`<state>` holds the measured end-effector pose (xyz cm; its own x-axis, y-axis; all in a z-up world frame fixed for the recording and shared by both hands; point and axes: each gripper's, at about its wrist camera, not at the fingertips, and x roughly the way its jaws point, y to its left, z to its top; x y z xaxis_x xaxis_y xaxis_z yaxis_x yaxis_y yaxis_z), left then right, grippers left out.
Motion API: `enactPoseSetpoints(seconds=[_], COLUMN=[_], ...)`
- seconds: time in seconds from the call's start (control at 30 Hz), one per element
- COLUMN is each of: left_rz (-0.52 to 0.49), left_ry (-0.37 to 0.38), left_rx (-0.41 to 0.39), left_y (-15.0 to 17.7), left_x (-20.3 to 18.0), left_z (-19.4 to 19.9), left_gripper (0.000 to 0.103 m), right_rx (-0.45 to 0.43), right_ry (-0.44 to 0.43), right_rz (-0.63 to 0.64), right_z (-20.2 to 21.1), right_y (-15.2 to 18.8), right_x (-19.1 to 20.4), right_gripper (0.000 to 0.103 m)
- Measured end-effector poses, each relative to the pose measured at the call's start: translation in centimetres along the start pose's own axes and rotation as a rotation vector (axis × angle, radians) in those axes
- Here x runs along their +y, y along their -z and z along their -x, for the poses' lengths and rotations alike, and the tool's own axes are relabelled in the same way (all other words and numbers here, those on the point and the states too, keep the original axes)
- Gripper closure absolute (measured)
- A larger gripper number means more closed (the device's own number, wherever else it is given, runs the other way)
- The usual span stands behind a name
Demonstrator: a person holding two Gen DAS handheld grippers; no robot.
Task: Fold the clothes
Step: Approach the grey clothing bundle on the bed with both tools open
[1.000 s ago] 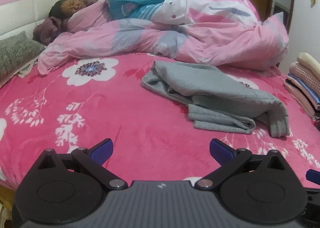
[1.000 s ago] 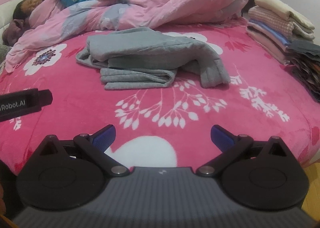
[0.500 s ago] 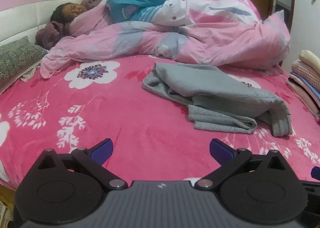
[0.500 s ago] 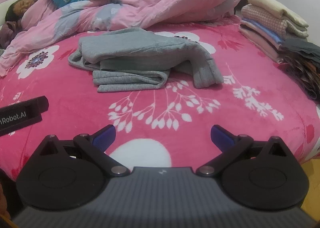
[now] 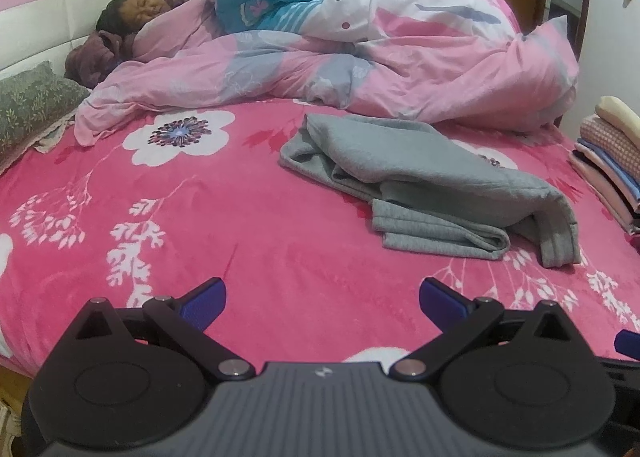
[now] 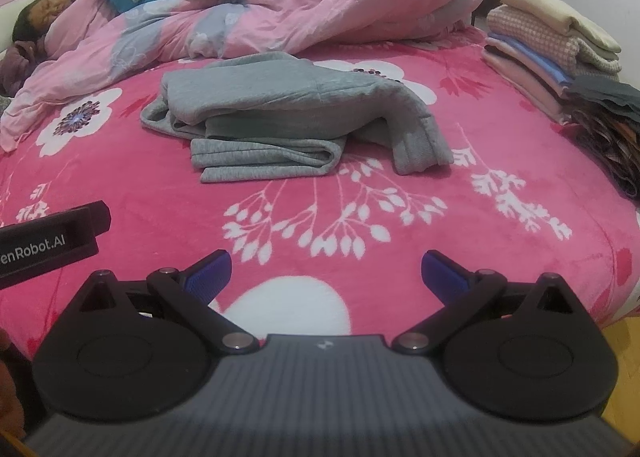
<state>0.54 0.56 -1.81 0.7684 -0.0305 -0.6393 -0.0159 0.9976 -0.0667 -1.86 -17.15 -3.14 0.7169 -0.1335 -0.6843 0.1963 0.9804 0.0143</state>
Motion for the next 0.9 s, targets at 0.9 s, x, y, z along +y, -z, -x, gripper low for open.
enactPoseSetpoints(seconds=[0.9], left_rz=[0.029], left_ry=[-0.004], left_rx=[0.005], left_y=[-0.3], left_x=[1.2], left_z=[-0.2], left_gripper=[0.000], right_rx=[0.007], right_ry=[-0.005], right_rz=[0.013], right_z=[-0.2], right_y=[-0.4], right_x=[1.2], right_gripper=[0.001])
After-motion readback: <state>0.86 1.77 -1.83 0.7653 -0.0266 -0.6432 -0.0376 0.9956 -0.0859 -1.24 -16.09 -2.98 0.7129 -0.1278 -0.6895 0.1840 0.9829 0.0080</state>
